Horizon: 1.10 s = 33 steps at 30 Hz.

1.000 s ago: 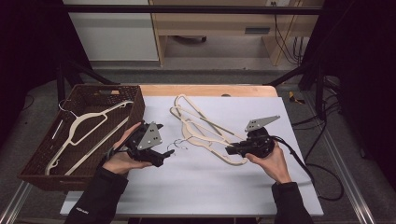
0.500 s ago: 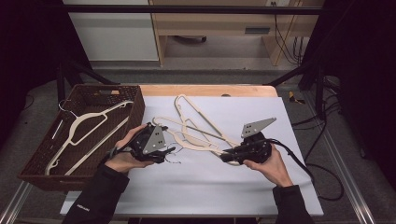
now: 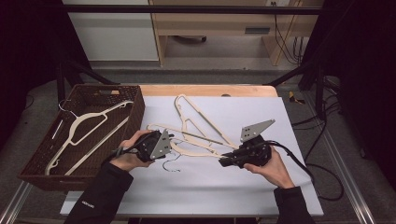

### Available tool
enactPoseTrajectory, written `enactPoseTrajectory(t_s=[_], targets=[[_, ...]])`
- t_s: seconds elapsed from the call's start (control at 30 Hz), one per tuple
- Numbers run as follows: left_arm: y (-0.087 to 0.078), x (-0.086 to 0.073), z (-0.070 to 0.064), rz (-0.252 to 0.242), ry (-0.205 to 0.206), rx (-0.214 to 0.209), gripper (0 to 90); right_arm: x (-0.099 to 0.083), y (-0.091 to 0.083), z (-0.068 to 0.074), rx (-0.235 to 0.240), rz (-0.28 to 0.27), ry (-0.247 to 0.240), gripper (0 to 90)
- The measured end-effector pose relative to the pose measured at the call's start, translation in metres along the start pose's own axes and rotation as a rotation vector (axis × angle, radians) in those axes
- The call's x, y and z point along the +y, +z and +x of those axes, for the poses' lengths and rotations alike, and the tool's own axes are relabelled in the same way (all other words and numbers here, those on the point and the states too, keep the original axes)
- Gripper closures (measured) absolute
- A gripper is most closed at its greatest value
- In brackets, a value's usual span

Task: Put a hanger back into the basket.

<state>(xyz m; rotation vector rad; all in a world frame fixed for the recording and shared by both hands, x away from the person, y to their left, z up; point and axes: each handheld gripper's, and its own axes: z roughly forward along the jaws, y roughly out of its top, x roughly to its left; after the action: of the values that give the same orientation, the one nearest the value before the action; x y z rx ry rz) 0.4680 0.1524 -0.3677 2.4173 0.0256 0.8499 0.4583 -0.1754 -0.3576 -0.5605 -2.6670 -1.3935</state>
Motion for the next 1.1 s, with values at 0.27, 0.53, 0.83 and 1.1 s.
enactPoseTrajectory(t_s=[0.27,0.53,0.83,1.1], targets=[[-0.006,-0.001,-0.003,-0.023,0.034,0.011,77.3,0.000,-0.002,-0.001,0.020,-0.009,-0.002,79.9],[-0.010,0.000,-0.003,-0.030,0.003,-0.032,80.8,0.001,-0.007,-0.005,0.013,-0.045,-0.026,80.0],[-0.011,0.005,-0.006,-0.042,-0.068,-0.100,84.7,-0.001,-0.014,-0.009,-0.118,-0.112,-0.071,72.4],[-0.013,0.016,-0.010,-0.010,-0.110,-0.124,85.9,-0.003,-0.016,-0.012,-0.269,-0.177,-0.106,43.1]])
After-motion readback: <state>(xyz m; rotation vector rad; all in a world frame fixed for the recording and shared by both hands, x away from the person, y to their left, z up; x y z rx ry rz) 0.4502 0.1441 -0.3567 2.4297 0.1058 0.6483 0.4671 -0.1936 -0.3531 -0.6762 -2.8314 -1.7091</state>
